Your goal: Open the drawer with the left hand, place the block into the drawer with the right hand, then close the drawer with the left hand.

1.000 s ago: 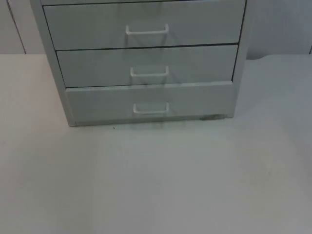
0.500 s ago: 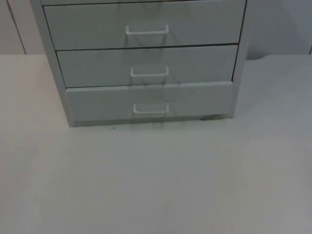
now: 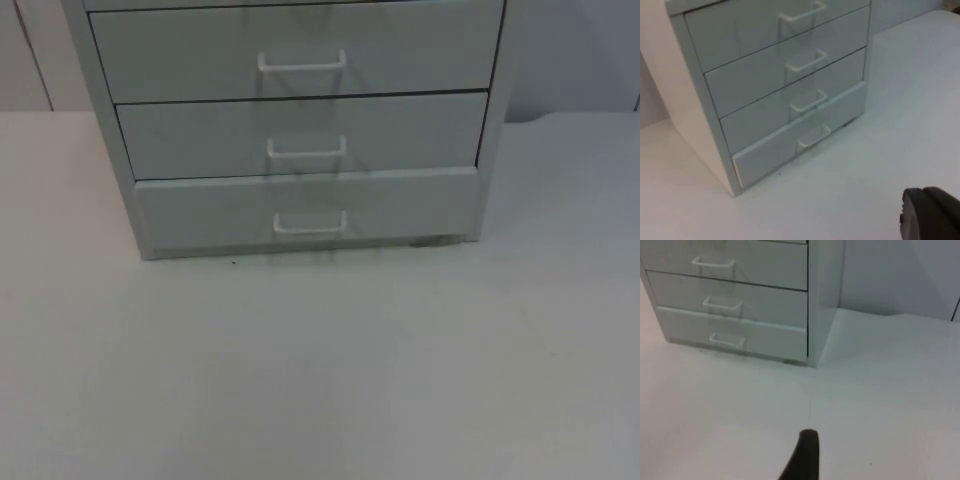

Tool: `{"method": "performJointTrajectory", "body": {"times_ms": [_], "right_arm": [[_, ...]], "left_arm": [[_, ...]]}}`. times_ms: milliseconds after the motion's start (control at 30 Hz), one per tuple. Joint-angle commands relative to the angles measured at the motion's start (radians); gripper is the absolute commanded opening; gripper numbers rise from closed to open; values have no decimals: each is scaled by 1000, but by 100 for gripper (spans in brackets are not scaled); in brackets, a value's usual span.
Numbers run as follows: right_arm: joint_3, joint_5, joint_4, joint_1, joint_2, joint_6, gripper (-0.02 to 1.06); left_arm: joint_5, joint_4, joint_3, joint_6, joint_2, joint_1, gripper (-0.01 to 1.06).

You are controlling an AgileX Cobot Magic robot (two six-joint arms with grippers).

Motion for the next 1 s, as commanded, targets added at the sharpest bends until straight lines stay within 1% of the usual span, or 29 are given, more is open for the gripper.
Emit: {"method": "performJointTrajectory", "body": {"times_ms": [0, 67, 267, 367, 400, 467, 667, 800, 967], "right_arm": [[1, 38, 1, -5, -6, -10, 75], [1, 67, -17, -5, -6, -10, 75], [33, 59, -61, -5, -6, -8, 75], [47, 72, -100, -5, -6, 41, 75], [47, 72, -100, -5, -6, 41, 75], [47, 72, -128, -5, -6, 78, 75], [47, 72, -132, -5, -6, 88, 75], [47, 72, -132, -5, -6, 88, 75], [47, 72, -132, -5, -6, 88, 75]], "left_arm": [[38, -17, 4, 20, -45, -3, 0], [51, -23, 4, 25, -87, -3, 0], [75, -29, 4, 27, -142, -3, 0], [120, -33, 6, 46, -142, -3, 0], [120, -33, 6, 46, -142, -3, 0], [122, -36, 18, 46, -142, -3, 0], [127, -52, 73, 55, -142, -3, 0], [132, -61, 73, 71, -142, -3, 0], [151, -110, 75, 80, -142, -3, 0]]}}
